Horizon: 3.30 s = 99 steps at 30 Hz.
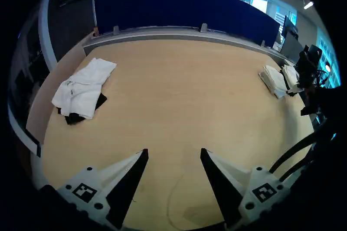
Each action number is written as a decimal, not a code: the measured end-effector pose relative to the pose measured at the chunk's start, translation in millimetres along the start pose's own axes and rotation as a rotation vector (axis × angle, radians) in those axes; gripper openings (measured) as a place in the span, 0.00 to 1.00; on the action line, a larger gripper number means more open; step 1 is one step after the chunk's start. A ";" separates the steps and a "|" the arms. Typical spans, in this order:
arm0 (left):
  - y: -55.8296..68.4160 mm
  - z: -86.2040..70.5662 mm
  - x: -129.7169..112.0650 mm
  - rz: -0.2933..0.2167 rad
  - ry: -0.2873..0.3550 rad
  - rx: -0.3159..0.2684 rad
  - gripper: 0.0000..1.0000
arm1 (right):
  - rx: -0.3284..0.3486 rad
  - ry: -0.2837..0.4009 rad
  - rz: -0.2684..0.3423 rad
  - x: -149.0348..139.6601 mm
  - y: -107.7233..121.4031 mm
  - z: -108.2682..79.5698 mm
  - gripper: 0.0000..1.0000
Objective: Fold towel
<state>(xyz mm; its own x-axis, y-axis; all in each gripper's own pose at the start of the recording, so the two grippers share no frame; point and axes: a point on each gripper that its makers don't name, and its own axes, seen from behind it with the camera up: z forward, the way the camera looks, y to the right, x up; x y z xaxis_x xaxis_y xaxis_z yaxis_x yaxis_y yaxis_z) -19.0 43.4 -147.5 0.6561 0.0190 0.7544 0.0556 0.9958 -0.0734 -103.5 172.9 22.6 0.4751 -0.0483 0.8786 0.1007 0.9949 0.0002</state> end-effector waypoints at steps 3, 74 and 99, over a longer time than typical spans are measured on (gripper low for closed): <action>0.5 -0.3 0.7 0.000 0.000 0.000 0.89 | -0.003 -0.010 0.000 -2.7 1.1 2.6 0.03; -7.0 -2.6 9.0 -0.003 0.000 0.013 0.89 | 0.169 0.178 -0.064 42.3 -65.2 -2.9 1.00; -19.5 -5.6 -1.2 -0.018 -0.012 0.047 0.89 | 0.123 0.190 -0.053 115.8 -49.8 39.9 1.00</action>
<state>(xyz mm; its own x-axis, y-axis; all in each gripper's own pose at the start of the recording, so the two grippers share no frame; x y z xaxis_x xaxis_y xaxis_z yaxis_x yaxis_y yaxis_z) -16.6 23.5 -150.7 0.6462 0.0016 0.7632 0.0319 0.9991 -0.0291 -88.4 121.3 143.3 0.6293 -0.1052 0.7700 0.0281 0.9932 0.1127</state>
